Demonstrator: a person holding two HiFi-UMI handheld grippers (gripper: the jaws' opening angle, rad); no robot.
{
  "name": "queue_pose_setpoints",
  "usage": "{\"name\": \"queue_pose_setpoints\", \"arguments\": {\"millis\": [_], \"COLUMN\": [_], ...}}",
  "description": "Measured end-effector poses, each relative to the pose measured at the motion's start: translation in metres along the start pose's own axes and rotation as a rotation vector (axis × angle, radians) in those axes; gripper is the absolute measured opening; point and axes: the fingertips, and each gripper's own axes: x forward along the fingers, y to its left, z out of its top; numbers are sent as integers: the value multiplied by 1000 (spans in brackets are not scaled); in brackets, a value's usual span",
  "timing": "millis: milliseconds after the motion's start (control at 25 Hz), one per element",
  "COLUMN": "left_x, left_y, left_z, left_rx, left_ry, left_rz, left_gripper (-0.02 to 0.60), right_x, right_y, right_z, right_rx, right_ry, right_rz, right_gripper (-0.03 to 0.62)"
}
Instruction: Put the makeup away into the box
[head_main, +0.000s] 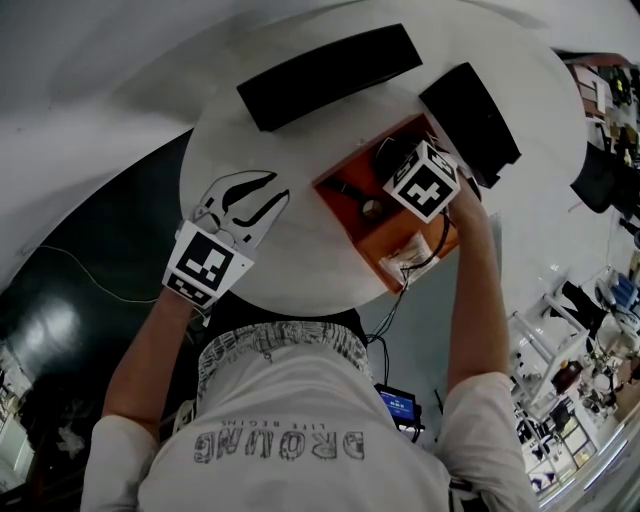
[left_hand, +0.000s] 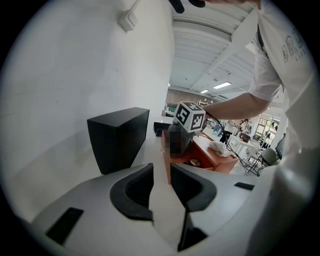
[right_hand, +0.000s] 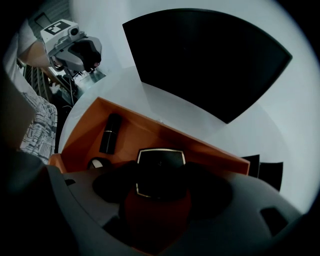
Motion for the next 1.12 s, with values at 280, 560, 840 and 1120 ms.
{"name": "queue_pose_setpoints", "arguments": {"millis": [280, 560, 840, 1120], "left_x": [3, 3, 3, 0], "left_y": [-5, -9, -19, -28], "left_z": [4, 11, 28, 48], "left_rx": [12, 32, 82, 150], "left_ry": [4, 3, -14, -34], "left_rz": [-6, -12, -20, -19], "left_gripper": [120, 120, 120, 120], "right_x": [1, -21, -65, -100], "right_y": [4, -4, -8, 3], "right_z": [-4, 2, 11, 8], "right_rx": [15, 63, 141, 212], "right_ry": [-16, -126, -315, -454], "right_rz": [2, -74, -144, -213], "right_gripper": [398, 368, 331, 300]}}
